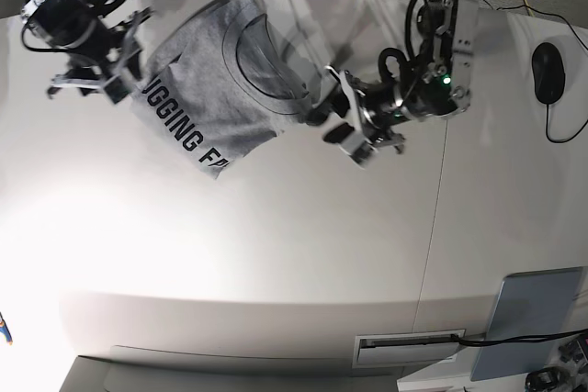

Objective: Fold the T-shirt properly

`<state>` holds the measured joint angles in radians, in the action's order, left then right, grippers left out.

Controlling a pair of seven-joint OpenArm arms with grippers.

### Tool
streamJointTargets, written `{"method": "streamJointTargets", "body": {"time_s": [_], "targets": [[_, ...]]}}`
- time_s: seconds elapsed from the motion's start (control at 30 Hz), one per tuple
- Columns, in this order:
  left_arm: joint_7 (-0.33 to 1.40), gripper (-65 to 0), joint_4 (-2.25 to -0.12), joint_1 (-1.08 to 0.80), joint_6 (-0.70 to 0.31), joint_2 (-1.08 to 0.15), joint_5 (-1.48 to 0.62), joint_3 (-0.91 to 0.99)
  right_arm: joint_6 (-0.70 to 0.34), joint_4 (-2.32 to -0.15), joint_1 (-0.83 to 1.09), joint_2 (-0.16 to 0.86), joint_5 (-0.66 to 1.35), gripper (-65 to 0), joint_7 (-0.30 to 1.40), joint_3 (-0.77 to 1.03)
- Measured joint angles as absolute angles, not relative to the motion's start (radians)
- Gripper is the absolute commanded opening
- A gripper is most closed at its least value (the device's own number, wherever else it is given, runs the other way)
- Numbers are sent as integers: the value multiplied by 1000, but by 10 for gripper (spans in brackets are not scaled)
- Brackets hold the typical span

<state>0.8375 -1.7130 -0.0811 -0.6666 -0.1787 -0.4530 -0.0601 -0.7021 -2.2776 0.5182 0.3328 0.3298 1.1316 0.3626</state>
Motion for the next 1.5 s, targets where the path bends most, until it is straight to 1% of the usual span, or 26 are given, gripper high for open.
{"method": "streamJointTargets", "body": {"time_s": [0.1,0.17,0.23,0.4,0.6,0.7,0.83,0.87,0.97,1.0,1.03,1.1,1.23,1.3,1.4,1.43,1.5], "targets": [[844,-385,-1631,-62,-689,-181,-454,-73,-702,-2205,535,332,316,-435,1122,474],[846,-385,-1603,-59,-690,-193,-502,-72,-701,-2173,534,332,323,-435,1122,543],[843,-385,-1589,-54,-690,-205,-559,-71,-700,-2161,535,332,373,-435,1124,606],[875,-386,-1568,-48,-690,-206,-588,-71,-701,-2162,555,332,477,-435,1141,709],[889,-386,-1566,-47,-690,-206,-712,-87,-701,-2162,554,332,498,-435,1153,722],[880,-386,-1566,-46,-690,-206,-697,-129,-701,-2162,554,331,498,-435,1170,722],[783,-387,-1566,-45,-690,-206,-584,-189,-701,-2162,554,332,498,-435,1171,722],[762,-405,-1565,-44,-690,-206,-553,-198,-701,-2162,554,331,499,-435,1174,722],[757,-520,-1566,-44,-690,-215,-541,-203,-701,-2162,554,332,498,-435,1178,722],[763,-539,-1566,-44,-690,-223,-541,-200,-701,-2162,554,332,499,-435,1178,722],[785,-543,-1568,-44,-690,-236,-550,-197,-701,-2162,554,331,499,-435,1178,722],[876,-543,-1586,-44,-689,-271,-614,-181,-701,-2162,554,332,499,-435,1178,722],[1075,-543,-1646,-43,-692,-345,-846,-144,-701,-2162,554,332,499,-435,1165,722],[1144,-542,-1664,-41,-694,-371,-916,-143,-701,-2162,554,332,499,-435,1157,722],[1117,-531,-1666,-44,-694,-389,-932,-142,-701,-2162,554,332,514,-435,1155,722],[1072,-517,-1666,-44,-693,-389,-904,-143,-701,-2162,554,332,526,-435,1155,722],[943,-465,-1666,-44,-695,-381,-811,-143,-701,-2162,554,331,552,-435,1154,722]]}}
